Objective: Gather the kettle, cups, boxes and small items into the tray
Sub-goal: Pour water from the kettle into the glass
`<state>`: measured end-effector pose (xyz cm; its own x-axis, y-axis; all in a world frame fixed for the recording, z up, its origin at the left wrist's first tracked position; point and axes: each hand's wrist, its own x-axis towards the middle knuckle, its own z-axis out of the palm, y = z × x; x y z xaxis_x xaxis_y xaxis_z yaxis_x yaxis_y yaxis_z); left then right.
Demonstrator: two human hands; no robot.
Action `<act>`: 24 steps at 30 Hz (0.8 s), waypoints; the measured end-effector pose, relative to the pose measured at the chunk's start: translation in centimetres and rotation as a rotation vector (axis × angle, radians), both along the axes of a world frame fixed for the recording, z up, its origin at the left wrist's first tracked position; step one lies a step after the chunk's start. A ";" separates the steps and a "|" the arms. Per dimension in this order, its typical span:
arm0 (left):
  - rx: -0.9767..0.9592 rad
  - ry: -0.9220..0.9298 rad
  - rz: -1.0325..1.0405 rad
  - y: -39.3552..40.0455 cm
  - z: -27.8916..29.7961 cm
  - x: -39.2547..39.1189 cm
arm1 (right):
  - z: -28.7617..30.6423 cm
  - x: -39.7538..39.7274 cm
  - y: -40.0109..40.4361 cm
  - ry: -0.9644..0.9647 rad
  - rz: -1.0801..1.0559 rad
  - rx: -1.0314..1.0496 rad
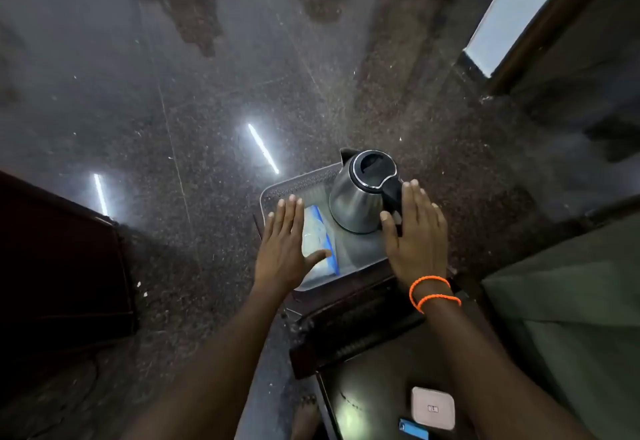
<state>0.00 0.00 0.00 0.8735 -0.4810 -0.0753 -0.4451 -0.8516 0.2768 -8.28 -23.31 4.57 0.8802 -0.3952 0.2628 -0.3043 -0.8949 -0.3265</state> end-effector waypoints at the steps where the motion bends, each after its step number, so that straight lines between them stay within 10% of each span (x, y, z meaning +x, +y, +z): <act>1: 0.017 0.042 -0.007 -0.3 -0.6 0.3 | -0.4 0.2 -0.3 -0.033 -0.043 0.045; 7: -0.098 0.293 0.095 -2.0 -1.3 2.7 | -1.7 0.8 -1.3 -0.106 -0.293 0.490; 24: -0.422 0.143 0.104 -1.2 0.6 4.6 | -4.9 3.0 -3.2 -0.264 -0.234 1.226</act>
